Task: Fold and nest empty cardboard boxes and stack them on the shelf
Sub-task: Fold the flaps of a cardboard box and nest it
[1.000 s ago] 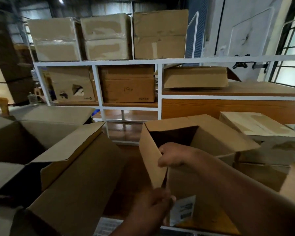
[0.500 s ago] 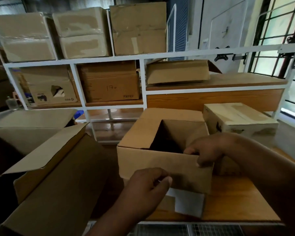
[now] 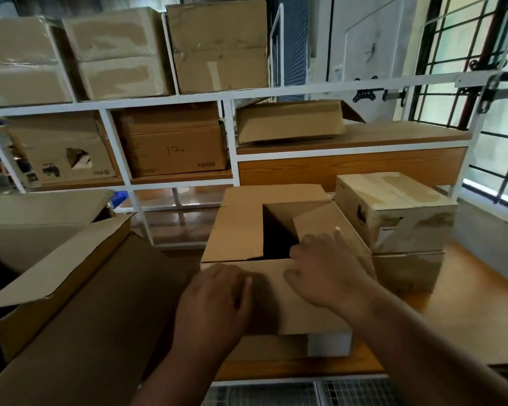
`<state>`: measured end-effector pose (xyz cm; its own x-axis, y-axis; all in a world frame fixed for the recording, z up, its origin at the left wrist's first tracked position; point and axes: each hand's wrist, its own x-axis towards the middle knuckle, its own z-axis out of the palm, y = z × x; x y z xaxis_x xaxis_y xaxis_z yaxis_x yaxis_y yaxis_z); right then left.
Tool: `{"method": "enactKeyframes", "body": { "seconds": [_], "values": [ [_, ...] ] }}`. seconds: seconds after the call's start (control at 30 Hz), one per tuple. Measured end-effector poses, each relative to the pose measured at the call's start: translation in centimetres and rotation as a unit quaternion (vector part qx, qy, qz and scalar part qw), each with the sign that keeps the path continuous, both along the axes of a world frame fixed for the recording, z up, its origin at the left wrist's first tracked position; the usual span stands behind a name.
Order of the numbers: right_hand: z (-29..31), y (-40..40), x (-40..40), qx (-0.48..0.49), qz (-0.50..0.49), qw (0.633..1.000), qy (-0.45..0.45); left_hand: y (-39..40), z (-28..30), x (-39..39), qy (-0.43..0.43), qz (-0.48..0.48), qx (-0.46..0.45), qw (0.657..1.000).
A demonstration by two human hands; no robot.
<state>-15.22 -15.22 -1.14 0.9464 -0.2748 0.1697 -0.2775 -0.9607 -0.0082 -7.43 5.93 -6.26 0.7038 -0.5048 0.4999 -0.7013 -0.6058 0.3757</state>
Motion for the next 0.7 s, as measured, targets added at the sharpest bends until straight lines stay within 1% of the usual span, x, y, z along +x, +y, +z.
{"method": "enactKeyframes", "body": {
  "seconds": [0.03, 0.07, 0.1, 0.13, 0.2, 0.3, 0.4, 0.47, 0.53, 0.6, 0.7],
  "values": [
    [-0.6, 1.2, 0.2, 0.007, -0.009, 1.000, -0.010, 0.4, -0.3, 0.4, -0.024, 0.048, 0.005, 0.999],
    [-1.1, 2.2, 0.5, 0.011, -0.017, 1.000, -0.015, 0.8, -0.5, 0.7, -0.022, 0.093, 0.001, 0.995],
    [-1.4, 3.1, 0.9, 0.017, -0.022, 0.999, -0.020, 1.1, -0.8, 1.1, -0.005, 0.127, -0.005, 0.992],
    [-1.7, 3.8, 1.3, 0.025, -0.023, 0.999, -0.023, 1.5, -1.1, 1.5, 0.021, 0.139, -0.005, 0.990],
    [-1.7, 5.2, 2.1, 0.052, -0.019, 0.998, -0.034, 1.9, -1.7, 1.7, 0.056, 0.130, -0.009, 0.990],
    [-1.9, 6.7, 3.3, 0.111, 0.023, 0.990, -0.083, 2.1, -2.3, 1.3, 0.070, 0.105, -0.030, 0.992],
    [-2.1, 8.7, 4.8, 0.141, 0.120, 0.978, -0.097, 2.5, -2.7, 1.1, 0.061, 0.077, -0.050, 0.994],
    [-2.2, 10.1, 6.2, 0.168, 0.182, 0.966, -0.072, 2.8, -3.2, 1.3, 0.044, 0.060, -0.042, 0.996],
    [-2.2, 11.1, 7.2, 0.156, 0.222, 0.962, -0.041, 3.4, -3.6, 1.4, 0.054, 0.060, -0.050, 0.995],
    [-2.3, 11.4, 7.9, 0.141, 0.239, 0.960, -0.022, 4.1, -3.7, 1.5, 0.065, 0.067, -0.072, 0.993],
    [-2.6, 11.4, 8.0, 0.125, 0.246, 0.961, -0.026, 4.8, -3.8, 1.4, 0.047, 0.077, -0.076, 0.993]
  ]
}}
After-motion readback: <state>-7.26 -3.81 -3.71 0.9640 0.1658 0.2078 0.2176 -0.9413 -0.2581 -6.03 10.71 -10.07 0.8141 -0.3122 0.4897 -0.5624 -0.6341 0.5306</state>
